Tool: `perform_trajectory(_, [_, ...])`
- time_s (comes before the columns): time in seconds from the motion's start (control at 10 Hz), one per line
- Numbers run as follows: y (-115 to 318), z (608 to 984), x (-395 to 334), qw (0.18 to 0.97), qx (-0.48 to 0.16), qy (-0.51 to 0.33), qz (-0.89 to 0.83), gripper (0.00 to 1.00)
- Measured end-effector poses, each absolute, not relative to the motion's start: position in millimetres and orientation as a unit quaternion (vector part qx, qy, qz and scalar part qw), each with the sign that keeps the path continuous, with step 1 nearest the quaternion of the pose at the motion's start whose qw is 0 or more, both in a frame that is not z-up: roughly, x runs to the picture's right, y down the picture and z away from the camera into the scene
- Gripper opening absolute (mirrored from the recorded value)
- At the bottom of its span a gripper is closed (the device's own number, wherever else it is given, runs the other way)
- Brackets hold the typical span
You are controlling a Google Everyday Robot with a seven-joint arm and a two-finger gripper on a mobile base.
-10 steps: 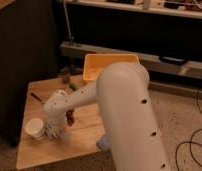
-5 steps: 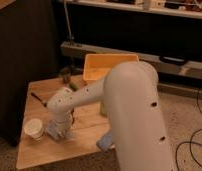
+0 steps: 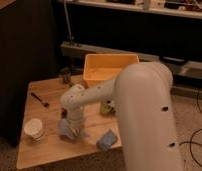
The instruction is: Wipe table surface with towel
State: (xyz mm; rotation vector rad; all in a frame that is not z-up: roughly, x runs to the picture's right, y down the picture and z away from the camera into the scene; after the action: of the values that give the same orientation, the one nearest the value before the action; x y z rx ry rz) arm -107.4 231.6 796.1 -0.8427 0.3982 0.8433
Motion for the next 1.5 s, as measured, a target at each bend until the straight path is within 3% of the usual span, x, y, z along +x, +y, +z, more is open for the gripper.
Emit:
perform_trajectory(0.4, [226, 808, -36, 0.771, -0.38, 0.263, 0.438, 0.0])
perform_trajectory(0.7, [231, 839, -18, 0.737, -0.379, 0.311, 0.466, 0.0])
perform_trajectory(1.5, [217, 834, -24, 0.743, -0.372, 0.289, 0.475, 0.0])
